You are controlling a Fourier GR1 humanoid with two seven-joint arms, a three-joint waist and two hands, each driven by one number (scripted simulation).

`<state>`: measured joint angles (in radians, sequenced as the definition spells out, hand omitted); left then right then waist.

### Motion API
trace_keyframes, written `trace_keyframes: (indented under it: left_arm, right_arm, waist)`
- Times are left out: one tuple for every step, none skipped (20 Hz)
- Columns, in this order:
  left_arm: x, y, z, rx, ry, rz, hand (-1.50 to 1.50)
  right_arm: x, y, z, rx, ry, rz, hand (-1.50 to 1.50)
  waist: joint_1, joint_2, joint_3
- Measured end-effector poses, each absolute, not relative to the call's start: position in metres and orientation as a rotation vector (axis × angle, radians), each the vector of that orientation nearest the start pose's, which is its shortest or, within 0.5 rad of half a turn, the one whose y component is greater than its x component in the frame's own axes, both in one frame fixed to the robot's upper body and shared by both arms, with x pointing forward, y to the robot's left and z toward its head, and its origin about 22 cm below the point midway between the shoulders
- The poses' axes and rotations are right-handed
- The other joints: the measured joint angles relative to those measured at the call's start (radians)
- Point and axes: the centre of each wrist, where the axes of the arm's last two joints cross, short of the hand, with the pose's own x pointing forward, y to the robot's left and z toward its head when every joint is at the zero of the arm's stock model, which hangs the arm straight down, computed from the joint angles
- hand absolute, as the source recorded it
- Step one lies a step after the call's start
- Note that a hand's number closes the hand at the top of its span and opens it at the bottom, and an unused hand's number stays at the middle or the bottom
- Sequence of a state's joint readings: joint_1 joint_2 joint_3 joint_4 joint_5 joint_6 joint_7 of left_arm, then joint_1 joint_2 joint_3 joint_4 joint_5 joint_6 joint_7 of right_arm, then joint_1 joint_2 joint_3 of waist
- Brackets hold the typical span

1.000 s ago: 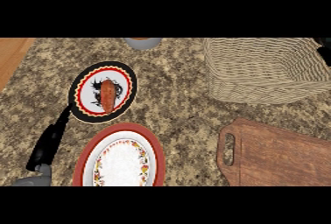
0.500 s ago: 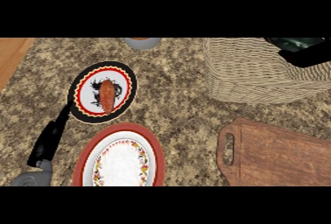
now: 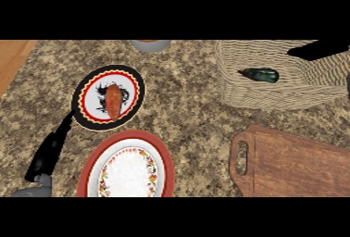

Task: Pick the eggplant from the cutting board and place it in the basket

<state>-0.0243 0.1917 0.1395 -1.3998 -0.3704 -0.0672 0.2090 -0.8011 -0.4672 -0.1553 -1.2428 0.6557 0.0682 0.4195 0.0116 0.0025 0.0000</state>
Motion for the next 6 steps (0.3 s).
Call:
trace_keyframes:
  left_arm:
    - [0.242, 0.312, -0.018, 0.480, -1.147, -0.311, 0.00]
    - [0.240, 0.311, -0.020, 0.480, -1.148, -0.310, 0.00]
    - [0.241, 0.313, -0.018, 0.480, -1.148, -0.308, 0.00]
    - [0.243, 0.311, -0.017, 0.483, -1.147, -0.310, 0.00]
    - [0.242, 0.312, -0.016, 0.488, -1.147, -0.307, 0.00]
    - [0.243, 0.311, -0.016, 0.490, -1.146, -0.305, 0.00]
  right_arm:
    - [0.387, -0.293, 0.229, -1.035, -1.487, 0.433, -1.50]
    - [0.387, -0.299, 0.231, -1.035, -1.492, 0.389, -1.50]
    - [0.387, -0.300, 0.233, -1.033, -1.496, 0.342, -1.50]
    - [0.387, -0.303, 0.231, -1.031, -1.494, 0.294, -1.50]
    - [0.384, -0.311, 0.229, -1.028, -1.485, 0.255, -1.50]
    - [0.383, -0.318, 0.230, -1.024, -1.477, 0.203, -1.50]
  waist:
    - [-0.002, -0.001, 0.000]
    - [-0.003, -0.001, 0.000]
    - [-0.004, -0.001, 0.000]
    - [-0.004, -0.002, 0.000]
    - [-0.007, -0.002, 0.000]
    - [-0.008, -0.002, 0.000]
